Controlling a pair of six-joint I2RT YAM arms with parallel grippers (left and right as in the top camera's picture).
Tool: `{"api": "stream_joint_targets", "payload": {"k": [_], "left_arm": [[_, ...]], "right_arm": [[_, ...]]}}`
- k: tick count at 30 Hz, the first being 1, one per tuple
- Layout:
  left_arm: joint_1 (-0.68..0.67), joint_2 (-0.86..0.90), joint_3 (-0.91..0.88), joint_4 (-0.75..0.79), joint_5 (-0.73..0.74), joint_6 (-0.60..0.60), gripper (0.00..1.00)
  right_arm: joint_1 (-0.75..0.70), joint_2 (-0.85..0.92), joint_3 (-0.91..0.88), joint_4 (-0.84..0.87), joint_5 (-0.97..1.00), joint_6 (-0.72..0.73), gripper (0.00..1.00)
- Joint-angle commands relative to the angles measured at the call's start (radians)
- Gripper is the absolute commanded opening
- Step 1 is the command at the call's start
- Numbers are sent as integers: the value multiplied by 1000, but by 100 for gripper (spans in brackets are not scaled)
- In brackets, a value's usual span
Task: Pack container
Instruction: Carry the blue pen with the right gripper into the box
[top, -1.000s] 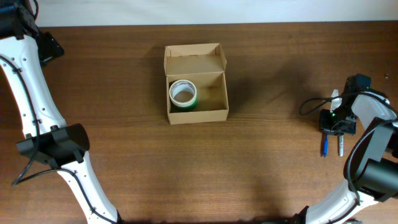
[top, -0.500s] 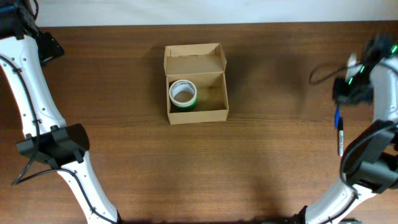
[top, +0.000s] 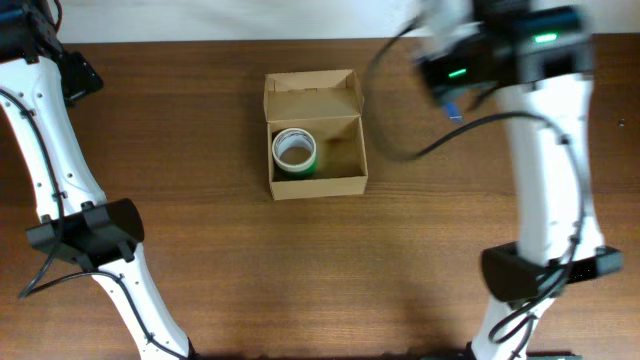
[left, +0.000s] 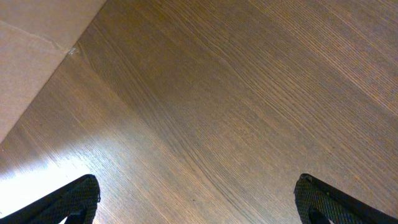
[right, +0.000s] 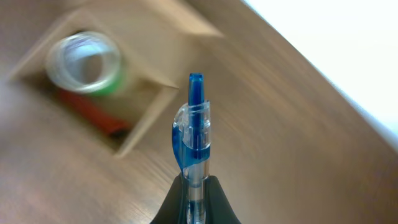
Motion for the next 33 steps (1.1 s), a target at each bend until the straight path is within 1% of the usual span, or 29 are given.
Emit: {"api": "stream_joint_targets", "payload": {"k": [1,3,7,10,14,23,28,33], "left_arm": [[6,-32,-5,0,1,-10,100],[6,-32,-5,0,1,-10,100],[6,-32,-5,0,1,-10,100],[6,-32,-5,0,1,-10,100],[6,-32,-5,0,1,-10,100],[6,-32,-5,0,1,-10,100],[6,-32,-5,0,1,-10,100],[6,-32,-5,0,1,-10,100]], "right_arm": [[143,56,-30,13,17,-274,4],[201,106,-34,50,72,-293,4],[268,216,-34,87,116,-396,4],[286,289,-34,114,116,-430,4],[290,359,-34,143,109,-430,4],[290,409,-37,163,20,-455,4],[294,427,-39,123,-52,-455,4],[310,429,-51,89,-58,-455,4]]}}
